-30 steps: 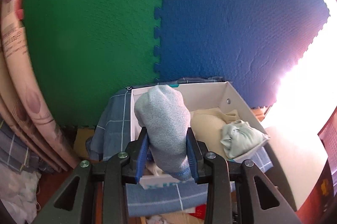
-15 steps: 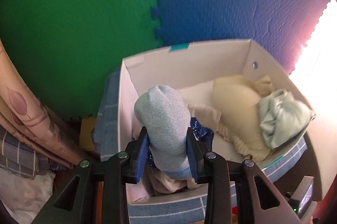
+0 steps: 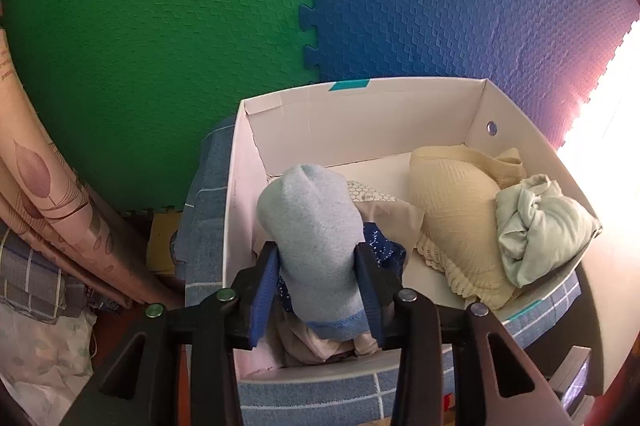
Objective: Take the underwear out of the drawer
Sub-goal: 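Lower the pale blue sock into the box and open the left gripper, then move the open left gripper back over the drawer, then carry the grey ribbed sock into the white box and open the right gripper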
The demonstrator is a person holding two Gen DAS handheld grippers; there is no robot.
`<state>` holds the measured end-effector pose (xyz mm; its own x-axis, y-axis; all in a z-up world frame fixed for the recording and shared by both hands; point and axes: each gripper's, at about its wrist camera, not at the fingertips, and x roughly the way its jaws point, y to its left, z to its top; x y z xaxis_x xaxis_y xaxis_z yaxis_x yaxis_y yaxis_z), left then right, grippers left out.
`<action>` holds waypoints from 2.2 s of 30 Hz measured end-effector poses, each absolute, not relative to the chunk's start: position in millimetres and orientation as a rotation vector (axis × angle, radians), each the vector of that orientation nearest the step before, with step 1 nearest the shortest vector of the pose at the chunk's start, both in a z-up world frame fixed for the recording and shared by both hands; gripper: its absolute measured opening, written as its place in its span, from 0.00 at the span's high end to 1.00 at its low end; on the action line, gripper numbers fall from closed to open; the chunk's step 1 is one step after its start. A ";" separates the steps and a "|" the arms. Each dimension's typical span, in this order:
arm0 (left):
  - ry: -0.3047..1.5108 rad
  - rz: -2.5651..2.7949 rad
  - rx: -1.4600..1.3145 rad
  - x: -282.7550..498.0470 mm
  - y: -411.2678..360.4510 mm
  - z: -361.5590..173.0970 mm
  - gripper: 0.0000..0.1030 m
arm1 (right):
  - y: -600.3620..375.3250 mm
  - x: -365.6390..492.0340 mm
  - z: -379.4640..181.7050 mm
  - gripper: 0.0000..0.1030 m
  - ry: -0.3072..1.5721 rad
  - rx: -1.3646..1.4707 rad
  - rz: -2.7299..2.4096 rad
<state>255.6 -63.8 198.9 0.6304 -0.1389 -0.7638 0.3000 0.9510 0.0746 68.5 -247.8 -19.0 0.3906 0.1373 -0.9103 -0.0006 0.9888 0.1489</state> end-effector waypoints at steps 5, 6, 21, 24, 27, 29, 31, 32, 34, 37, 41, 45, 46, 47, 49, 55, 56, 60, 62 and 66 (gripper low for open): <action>0.805 -0.242 0.197 245.4 -60.2 214.6 0.55 | -246.3 68.6 -18.7 0.67 1.167 0.121 0.083; 0.804 -0.240 0.190 244.0 -58.8 217.7 0.54 | -245.9 68.7 -18.6 0.67 1.166 0.118 0.081; 0.707 -0.200 0.178 166.2 -29.5 230.2 0.47 | -242.2 66.8 -16.6 0.67 1.154 0.075 0.066; 0.702 -0.173 0.181 145.9 -20.4 217.6 0.47 | -240.9 65.6 -14.9 0.67 1.142 0.062 0.061; 0.690 -0.120 0.196 122.3 -13.8 197.3 0.47 | -239.4 64.5 -12.7 0.67 1.134 0.051 0.065; 0.690 -0.093 0.198 106.1 -10.2 178.3 0.45 | -241.0 63.7 -10.3 0.67 1.122 0.057 0.068; 0.698 -0.067 0.202 94.0 -7.9 162.3 0.45 | -242.8 62.4 -7.6 0.67 1.105 0.070 0.074; 0.705 -0.050 0.196 87.4 -6.4 151.8 0.45 | -242.9 61.9 -6.1 0.67 1.096 0.072 0.075; 0.724 -0.037 0.187 78.1 -5.4 133.3 0.45 | -242.8 59.5 -2.3 0.67 1.077 0.072 0.083; 0.757 -0.021 0.167 65.7 -6.7 106.0 0.45 | -240.7 57.4 3.9 0.67 1.051 0.060 0.084; 0.817 -0.016 0.123 56.6 -9.8 76.5 0.45 | -237.8 54.4 17.8 0.67 1.017 0.049 0.099; 0.840 -0.007 0.085 53.6 -10.4 59.6 0.45 | -240.0 51.5 47.6 0.67 0.968 0.055 0.113; 0.844 -0.007 0.076 53.5 -10.3 57.4 0.45 | -240.8 50.1 59.3 0.67 0.949 0.054 0.121; 0.854 -0.005 0.063 53.6 -9.5 53.4 0.45 | -241.6 49.4 67.9 0.67 0.936 0.051 0.125; 0.866 0.004 0.053 53.9 -8.6 45.8 0.45 | -242.8 47.1 88.8 0.67 0.905 0.040 0.133; 0.901 0.023 0.011 56.4 0.8 28.1 0.45 | -246.9 41.9 149.4 0.67 0.818 0.035 0.168; 0.899 0.028 0.005 56.3 2.0 28.1 0.45 | -246.8 42.2 157.0 0.67 0.808 0.035 0.173; 0.886 0.045 -0.002 54.2 3.2 27.3 0.45 | -242.0 51.8 196.6 0.67 0.754 0.035 0.192; 0.879 0.059 0.000 52.9 2.3 26.8 0.45 | -238.1 61.2 216.4 0.67 0.727 0.030 0.199; 0.867 0.083 -0.007 52.0 3.3 27.3 0.45 | -226.6 84.9 246.4 0.67 0.689 0.000 0.203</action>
<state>52.0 3.3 27.3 0.6442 0.0697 -0.7616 -0.0755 0.9968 0.0273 84.9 -226.6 246.4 0.7530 0.1857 -0.6312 -0.1856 0.9803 0.0670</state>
